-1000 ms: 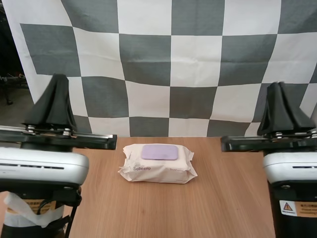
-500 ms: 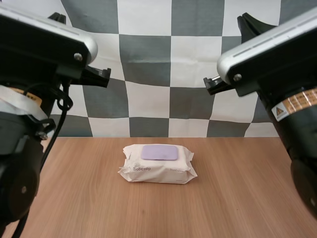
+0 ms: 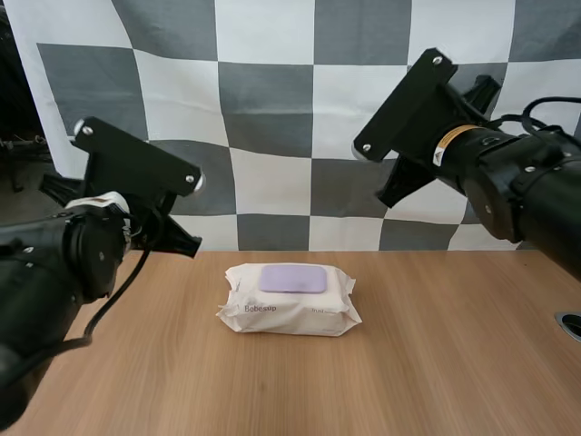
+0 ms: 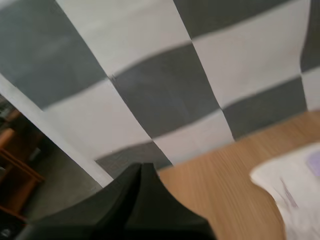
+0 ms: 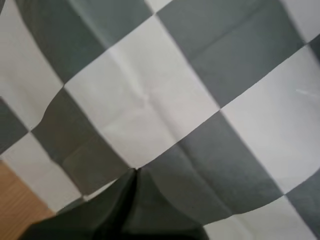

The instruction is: Open the wet wipes lid

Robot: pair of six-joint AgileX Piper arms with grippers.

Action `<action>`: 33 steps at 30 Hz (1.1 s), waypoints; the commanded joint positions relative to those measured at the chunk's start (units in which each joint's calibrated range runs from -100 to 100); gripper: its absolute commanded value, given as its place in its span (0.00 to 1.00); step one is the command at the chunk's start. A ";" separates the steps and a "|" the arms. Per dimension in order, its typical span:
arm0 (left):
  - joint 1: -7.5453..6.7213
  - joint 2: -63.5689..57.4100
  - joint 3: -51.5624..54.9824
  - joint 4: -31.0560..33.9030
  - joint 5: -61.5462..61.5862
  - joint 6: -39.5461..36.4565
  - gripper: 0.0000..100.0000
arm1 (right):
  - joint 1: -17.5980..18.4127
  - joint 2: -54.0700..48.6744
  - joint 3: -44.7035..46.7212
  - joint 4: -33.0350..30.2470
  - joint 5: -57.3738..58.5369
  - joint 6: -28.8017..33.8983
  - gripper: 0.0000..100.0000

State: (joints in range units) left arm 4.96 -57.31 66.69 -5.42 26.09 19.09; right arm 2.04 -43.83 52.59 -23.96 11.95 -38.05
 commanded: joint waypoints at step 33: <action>13.11 39.64 -4.91 -63.30 65.37 63.89 0.00 | 0.01 5.19 -0.02 27.49 48.14 -20.90 0.00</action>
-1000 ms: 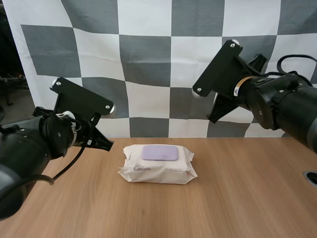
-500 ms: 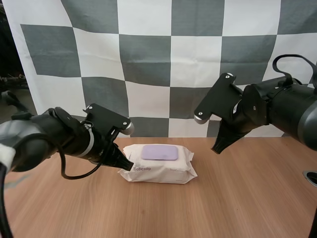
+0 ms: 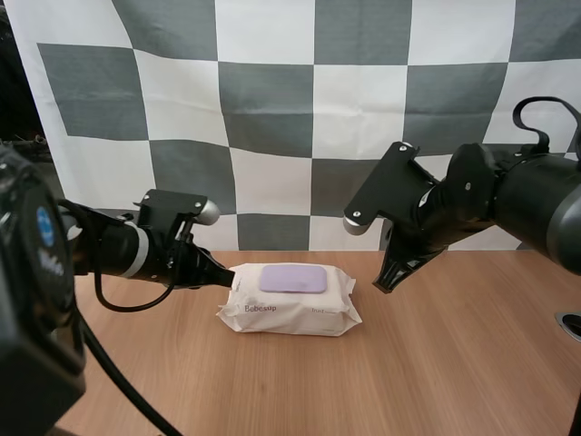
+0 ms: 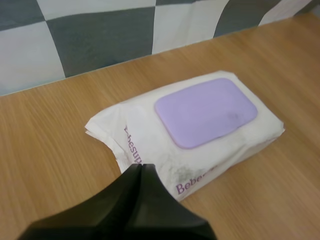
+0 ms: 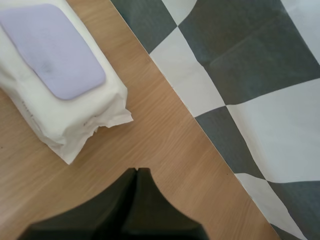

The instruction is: Open the wet wipes lid

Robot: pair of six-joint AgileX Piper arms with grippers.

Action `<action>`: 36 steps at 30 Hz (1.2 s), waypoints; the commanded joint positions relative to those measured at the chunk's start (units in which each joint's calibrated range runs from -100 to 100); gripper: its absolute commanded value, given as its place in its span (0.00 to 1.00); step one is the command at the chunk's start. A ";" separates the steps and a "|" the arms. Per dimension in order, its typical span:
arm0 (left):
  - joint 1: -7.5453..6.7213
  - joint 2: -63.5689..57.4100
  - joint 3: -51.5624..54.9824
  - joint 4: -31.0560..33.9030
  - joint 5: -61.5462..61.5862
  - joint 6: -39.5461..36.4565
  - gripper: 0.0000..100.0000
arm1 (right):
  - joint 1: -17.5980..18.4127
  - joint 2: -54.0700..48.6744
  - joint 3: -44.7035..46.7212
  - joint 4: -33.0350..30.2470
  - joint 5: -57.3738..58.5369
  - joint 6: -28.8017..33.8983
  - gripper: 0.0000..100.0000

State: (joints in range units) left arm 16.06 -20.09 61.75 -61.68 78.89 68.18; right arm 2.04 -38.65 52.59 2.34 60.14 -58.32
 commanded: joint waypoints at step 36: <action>2.20 14.34 5.77 -5.00 4.24 23.45 0.65 | 9.16 0.01 5.97 24.75 -6.94 -15.08 0.62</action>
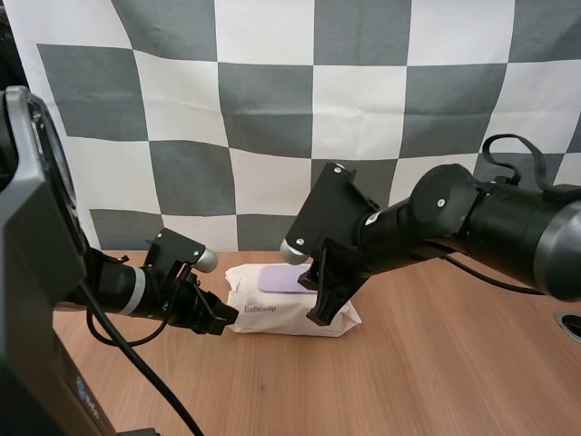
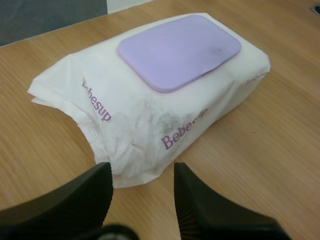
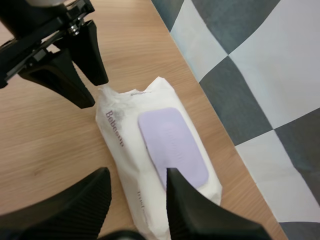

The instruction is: Open the wet wipes lid

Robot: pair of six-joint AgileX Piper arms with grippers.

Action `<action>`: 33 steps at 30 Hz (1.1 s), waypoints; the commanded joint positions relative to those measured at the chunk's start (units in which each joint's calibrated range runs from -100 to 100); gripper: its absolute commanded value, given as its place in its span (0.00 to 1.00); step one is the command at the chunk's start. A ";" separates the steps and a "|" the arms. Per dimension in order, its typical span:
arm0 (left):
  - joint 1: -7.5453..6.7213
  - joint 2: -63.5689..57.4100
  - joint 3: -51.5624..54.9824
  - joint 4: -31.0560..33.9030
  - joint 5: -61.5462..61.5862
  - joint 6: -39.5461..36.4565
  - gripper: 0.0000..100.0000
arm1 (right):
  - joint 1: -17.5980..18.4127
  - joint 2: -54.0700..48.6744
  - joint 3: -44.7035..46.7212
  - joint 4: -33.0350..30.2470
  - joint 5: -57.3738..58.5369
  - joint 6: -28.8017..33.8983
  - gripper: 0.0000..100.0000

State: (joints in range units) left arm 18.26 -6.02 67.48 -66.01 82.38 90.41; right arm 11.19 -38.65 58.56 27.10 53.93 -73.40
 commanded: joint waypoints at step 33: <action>-8.10 8.31 -1.64 -10.93 -16.22 2.96 0.52 | 0.02 15.12 -0.38 0.02 -16.92 -0.08 0.62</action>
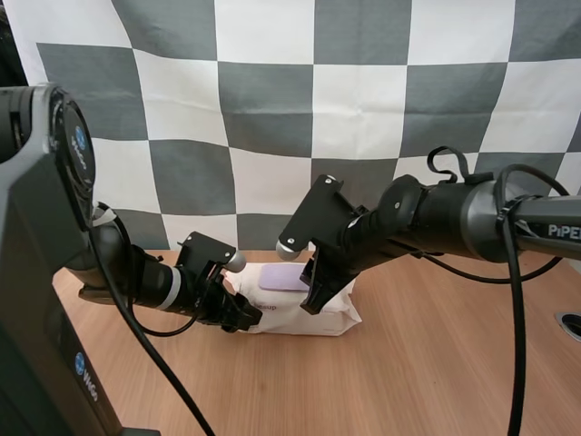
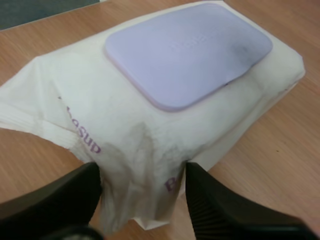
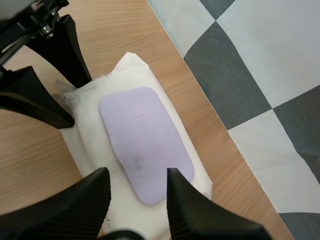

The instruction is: Open the wet wipes lid

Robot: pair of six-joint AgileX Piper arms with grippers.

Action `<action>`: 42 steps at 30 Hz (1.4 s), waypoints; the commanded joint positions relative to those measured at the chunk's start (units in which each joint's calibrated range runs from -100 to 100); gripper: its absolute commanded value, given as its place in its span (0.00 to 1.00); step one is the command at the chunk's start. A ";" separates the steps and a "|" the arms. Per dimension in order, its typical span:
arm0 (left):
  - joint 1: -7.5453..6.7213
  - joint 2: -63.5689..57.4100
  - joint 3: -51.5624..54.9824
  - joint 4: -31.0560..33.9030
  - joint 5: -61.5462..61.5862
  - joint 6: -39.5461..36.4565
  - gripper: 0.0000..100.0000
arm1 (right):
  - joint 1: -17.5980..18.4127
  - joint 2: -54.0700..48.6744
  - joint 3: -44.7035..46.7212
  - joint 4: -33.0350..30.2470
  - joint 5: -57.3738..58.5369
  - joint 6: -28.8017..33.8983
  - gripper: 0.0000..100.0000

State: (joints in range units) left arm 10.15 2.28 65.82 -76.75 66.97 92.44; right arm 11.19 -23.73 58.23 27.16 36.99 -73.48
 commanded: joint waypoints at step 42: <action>0.15 -22.56 6.48 26.08 13.94 -11.45 0.00 | 0.17 2.76 -0.05 4.09 18.37 -22.33 0.51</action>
State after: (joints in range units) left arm 10.30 -20.21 72.34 -50.53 81.18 81.08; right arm 11.35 -20.97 58.23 31.17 56.43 -95.79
